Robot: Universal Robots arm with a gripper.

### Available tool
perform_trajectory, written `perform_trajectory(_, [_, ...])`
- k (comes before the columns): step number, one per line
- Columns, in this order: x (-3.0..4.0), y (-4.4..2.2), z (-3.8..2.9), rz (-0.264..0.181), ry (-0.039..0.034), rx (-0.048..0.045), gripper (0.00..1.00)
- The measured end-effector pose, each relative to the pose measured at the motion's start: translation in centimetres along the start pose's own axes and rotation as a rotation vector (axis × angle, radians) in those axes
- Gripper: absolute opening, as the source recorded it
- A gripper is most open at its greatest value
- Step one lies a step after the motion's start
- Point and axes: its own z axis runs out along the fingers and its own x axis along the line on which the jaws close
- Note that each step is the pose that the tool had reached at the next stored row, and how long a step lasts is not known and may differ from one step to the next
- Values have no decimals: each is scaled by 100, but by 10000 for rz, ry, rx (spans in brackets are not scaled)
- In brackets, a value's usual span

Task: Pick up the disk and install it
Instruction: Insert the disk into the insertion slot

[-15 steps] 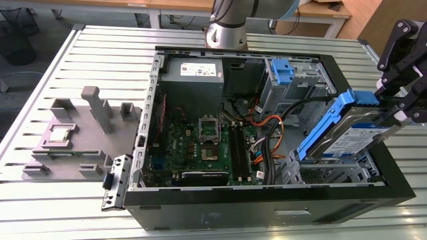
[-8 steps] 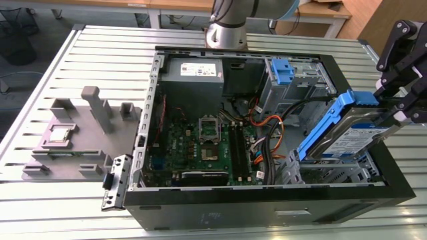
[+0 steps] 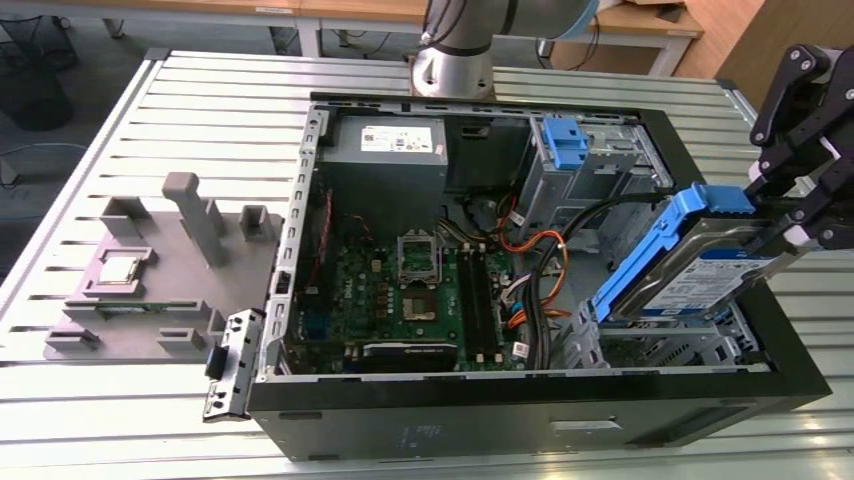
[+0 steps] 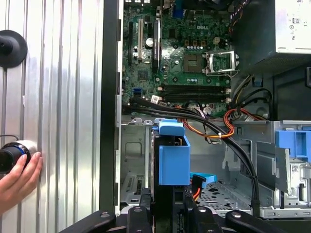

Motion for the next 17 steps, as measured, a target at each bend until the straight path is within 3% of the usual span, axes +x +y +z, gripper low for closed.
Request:
perform_trajectory(12, [2, -2, 42, 0, -3, 0, 35])
perform_trajectory(17, [8, -5, 115, 0, -4, -1, 35])
